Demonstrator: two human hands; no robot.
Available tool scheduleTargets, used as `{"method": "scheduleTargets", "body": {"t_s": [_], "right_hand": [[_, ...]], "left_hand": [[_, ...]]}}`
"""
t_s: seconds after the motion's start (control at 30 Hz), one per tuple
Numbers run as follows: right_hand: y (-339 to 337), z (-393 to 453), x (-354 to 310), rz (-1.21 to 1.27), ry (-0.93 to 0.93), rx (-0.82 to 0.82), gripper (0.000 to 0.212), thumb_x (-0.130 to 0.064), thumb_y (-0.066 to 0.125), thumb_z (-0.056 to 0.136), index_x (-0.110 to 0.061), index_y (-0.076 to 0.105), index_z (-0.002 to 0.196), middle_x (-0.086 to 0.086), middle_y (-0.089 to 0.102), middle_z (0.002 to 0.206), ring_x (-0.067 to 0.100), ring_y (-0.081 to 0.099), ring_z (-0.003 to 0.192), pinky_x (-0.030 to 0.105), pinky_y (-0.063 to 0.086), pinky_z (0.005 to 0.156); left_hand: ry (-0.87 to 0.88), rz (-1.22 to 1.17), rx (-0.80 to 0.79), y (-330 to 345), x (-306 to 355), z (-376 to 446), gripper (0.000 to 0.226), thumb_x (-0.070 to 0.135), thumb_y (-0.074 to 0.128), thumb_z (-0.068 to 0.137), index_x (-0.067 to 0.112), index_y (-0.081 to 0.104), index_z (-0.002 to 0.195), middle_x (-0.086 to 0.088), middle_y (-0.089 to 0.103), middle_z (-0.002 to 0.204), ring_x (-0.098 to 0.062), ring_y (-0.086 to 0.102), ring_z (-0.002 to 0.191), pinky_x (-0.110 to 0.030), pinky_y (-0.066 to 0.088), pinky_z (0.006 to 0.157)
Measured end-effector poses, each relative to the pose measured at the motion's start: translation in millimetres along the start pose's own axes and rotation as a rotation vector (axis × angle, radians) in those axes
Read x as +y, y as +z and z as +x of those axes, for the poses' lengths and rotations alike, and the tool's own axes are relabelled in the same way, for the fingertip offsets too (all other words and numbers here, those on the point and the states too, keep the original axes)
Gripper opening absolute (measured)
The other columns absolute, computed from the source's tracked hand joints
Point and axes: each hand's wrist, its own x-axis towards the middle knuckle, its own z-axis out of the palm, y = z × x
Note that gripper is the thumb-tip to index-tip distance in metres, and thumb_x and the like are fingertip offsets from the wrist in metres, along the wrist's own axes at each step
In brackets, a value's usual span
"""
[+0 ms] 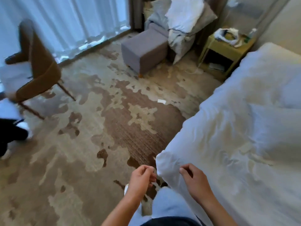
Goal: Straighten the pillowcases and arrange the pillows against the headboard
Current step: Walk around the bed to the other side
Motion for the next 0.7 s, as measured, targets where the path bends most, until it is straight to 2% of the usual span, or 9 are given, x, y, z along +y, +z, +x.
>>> {"method": "scheduleTargets", "body": {"t_s": [0.1, 0.17, 0.27, 0.33, 0.5, 0.57, 0.7], "right_hand": [[-6.5, 30.6, -13.3, 0.087, 0.135, 0.128, 0.014, -0.035, 0.065, 0.099, -0.036, 0.071, 0.086, -0.019, 0.073, 0.086, -0.002, 0.066, 0.083, 0.019, 0.047, 0.073], [-10.1, 59.4, -25.6, 0.129, 0.195, 0.209, 0.013, -0.034, 0.064, 0.1, -0.036, 0.071, 0.089, -0.017, 0.073, 0.089, -0.001, 0.066, 0.085, 0.017, 0.048, 0.074], [-12.8, 119.2, -39.7, 0.211, 0.236, 0.304, 0.01, -0.032, 0.065, 0.1, -0.033, 0.072, 0.093, -0.016, 0.074, 0.091, -0.002, 0.066, 0.087, 0.017, 0.048, 0.077], [-14.6, 168.4, -52.7, 0.258, 0.232, 0.323, 0.01, -0.032, 0.064, 0.1, -0.033, 0.071, 0.093, -0.017, 0.073, 0.092, -0.005, 0.065, 0.087, 0.015, 0.047, 0.076], [-39.5, 304.8, -104.7, 0.316, 0.199, 0.293, 0.011, -0.037, 0.062, 0.101, -0.039, 0.068, 0.092, -0.02, 0.072, 0.089, -0.007, 0.064, 0.09, 0.012, 0.047, 0.072], [-64.5, 358.5, -129.0, 0.324, 0.161, 0.307, 0.012, -0.038, 0.062, 0.101, -0.041, 0.067, 0.091, -0.023, 0.071, 0.087, -0.009, 0.064, 0.09, 0.01, 0.047, 0.067], [-132.2, 452.9, -170.0, 0.385, 0.106, 0.398, 0.012, -0.04, 0.06, 0.101, -0.039, 0.068, 0.092, -0.02, 0.071, 0.085, -0.005, 0.065, 0.087, 0.013, 0.051, 0.069]], "left_hand": [[0.014, 0.147, -0.155, 23.3, 64.7, 54.5, 0.02, 0.021, 0.06, 0.097, 0.008, 0.074, 0.09, -0.013, 0.076, 0.084, -0.017, 0.07, 0.07, -0.027, 0.054, 0.061], [0.053, 0.207, -0.271, 43.5, 108.7, 89.6, 0.02, 0.023, 0.06, 0.098, 0.013, 0.075, 0.089, -0.011, 0.077, 0.085, -0.021, 0.073, 0.075, -0.031, 0.057, 0.065], [0.12, 0.299, -0.336, 70.0, 172.6, 148.0, 0.021, 0.025, 0.059, 0.099, 0.017, 0.075, 0.09, -0.007, 0.077, 0.084, -0.023, 0.075, 0.08, -0.039, 0.062, 0.073], [0.159, 0.329, -0.347, 80.8, 214.2, 188.3, 0.021, 0.025, 0.058, 0.099, 0.017, 0.076, 0.09, -0.006, 0.077, 0.084, -0.024, 0.075, 0.082, -0.035, 0.061, 0.071], [0.197, 0.452, -0.277, 90.6, 313.1, 283.0, 0.022, 0.026, 0.056, 0.101, 0.015, 0.074, 0.095, -0.005, 0.077, 0.086, -0.022, 0.075, 0.083, -0.039, 0.061, 0.078], [0.176, 0.471, -0.243, 96.0, 346.8, 319.4, 0.021, 0.024, 0.057, 0.101, 0.013, 0.074, 0.094, -0.007, 0.078, 0.085, -0.023, 0.075, 0.083, -0.04, 0.059, 0.077], [0.139, 0.526, -0.183, 122.8, 407.2, 392.6, 0.022, 0.02, 0.058, 0.1, 0.011, 0.075, 0.09, -0.01, 0.078, 0.083, -0.028, 0.075, 0.081, -0.04, 0.057, 0.072]]}}
